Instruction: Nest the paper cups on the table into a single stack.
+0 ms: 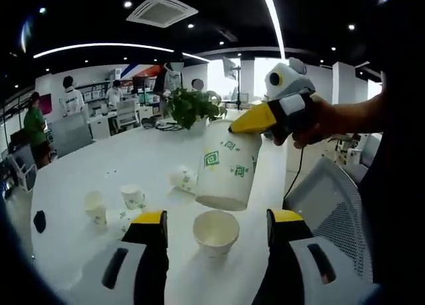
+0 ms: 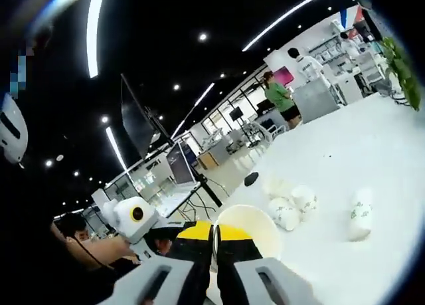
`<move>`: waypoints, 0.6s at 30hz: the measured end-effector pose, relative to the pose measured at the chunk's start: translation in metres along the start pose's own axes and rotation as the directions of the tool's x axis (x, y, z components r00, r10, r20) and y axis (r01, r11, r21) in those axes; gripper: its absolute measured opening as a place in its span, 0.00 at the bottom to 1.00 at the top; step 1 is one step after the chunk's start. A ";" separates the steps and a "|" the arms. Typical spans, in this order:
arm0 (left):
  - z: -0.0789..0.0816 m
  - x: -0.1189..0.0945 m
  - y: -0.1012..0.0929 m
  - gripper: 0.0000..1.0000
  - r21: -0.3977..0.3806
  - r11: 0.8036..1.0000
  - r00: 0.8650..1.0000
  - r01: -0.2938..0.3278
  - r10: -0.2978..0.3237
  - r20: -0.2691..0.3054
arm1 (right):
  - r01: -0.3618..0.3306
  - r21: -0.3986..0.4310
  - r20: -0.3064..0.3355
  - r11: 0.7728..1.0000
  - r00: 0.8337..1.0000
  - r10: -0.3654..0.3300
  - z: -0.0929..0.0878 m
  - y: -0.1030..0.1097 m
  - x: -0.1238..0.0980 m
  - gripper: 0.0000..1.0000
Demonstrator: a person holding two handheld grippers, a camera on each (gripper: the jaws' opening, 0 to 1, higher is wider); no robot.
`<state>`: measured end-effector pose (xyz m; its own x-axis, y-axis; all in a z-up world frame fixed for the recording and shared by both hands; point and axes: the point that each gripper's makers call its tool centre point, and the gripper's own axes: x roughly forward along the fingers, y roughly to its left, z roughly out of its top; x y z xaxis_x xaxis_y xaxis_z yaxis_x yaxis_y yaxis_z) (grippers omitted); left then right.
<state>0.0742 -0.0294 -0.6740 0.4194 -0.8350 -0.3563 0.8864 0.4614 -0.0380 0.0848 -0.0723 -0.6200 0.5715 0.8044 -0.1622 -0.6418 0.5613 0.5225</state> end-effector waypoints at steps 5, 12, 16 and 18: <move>-0.003 0.000 0.002 0.68 -0.007 1.000 1.000 -0.014 0.014 -0.005 | 0.026 -0.072 -0.049 0.997 0.998 -0.030 -0.007 -0.004 0.002 0.00; -0.006 0.000 0.005 0.77 -0.022 0.999 0.999 -0.033 0.033 -0.015 | 0.051 -0.131 -0.087 0.990 0.994 -0.063 -0.014 -0.013 0.003 0.00; -0.006 -0.001 0.007 0.80 -0.029 0.999 0.999 -0.040 0.039 -0.012 | 0.054 -0.160 -0.108 0.986 0.992 -0.072 -0.020 -0.015 0.004 0.00; -0.007 -0.002 0.007 0.81 -0.033 0.999 0.999 -0.040 0.039 -0.012 | 0.060 -0.194 -0.122 0.979 0.989 -0.085 -0.024 -0.018 0.006 0.00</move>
<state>0.0785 -0.0230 -0.6799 0.4515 -0.8125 -0.3688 0.8621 0.5038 -0.0545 0.0870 -0.0727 -0.6503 0.5572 0.7715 -0.3069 -0.6931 0.6357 0.3397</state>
